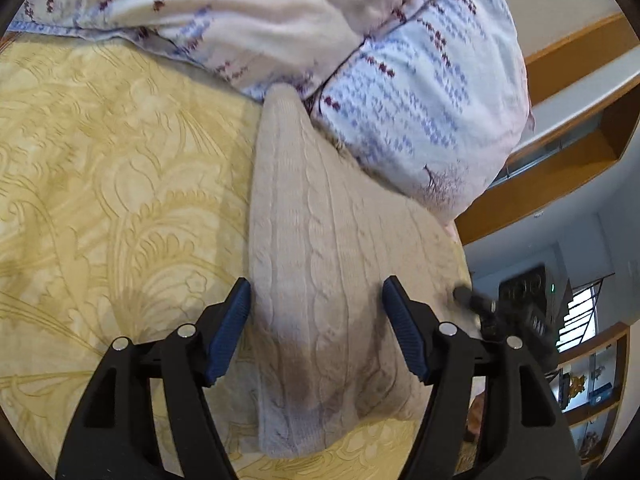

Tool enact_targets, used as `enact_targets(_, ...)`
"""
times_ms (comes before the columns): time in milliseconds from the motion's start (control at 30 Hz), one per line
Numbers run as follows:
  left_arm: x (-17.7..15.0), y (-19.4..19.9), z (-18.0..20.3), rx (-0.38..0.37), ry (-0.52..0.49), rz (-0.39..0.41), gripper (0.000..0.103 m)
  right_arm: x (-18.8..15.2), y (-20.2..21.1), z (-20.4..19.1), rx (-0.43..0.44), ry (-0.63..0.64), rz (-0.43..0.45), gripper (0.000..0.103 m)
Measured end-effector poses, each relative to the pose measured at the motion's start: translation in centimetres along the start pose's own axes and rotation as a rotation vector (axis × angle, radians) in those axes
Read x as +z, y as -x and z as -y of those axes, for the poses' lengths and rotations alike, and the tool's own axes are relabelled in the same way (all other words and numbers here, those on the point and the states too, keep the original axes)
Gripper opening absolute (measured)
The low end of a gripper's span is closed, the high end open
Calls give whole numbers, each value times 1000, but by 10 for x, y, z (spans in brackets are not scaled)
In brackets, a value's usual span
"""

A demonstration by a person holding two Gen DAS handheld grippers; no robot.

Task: Fold small clothes
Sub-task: 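Grasp the sweater hem with the right gripper and lift it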

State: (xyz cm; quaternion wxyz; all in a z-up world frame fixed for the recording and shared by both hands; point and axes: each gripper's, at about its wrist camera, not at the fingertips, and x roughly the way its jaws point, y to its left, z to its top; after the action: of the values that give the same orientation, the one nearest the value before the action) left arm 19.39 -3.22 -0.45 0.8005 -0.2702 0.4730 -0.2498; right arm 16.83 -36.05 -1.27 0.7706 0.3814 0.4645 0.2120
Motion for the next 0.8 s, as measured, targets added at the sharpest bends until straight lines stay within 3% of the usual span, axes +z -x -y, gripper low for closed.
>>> enact_targets(167,-6,-3,-5,-33,21,-28,71,19,-17,12,-11,-50,50,30)
enact_targets(233,-7,-4,-6,-45,30,-35,72,21,-20,6,-51,-7,80,19)
enact_targets(267,-8,-3,-6,-47,29,-37,73,21,-20,1,-81,28,95,19)
enact_targets(500,-9,1,-6,-57,37,-36,75,-24,-5,-95,-406,638,316,16)
enact_targets(633,-12,2,2,-68,9,-38,76,-27,8,-101,-491,702,376,16)
enact_targets(800,-18,-4,13,-80,-32,-54,76,-16,20,-84,-506,644,382,16)
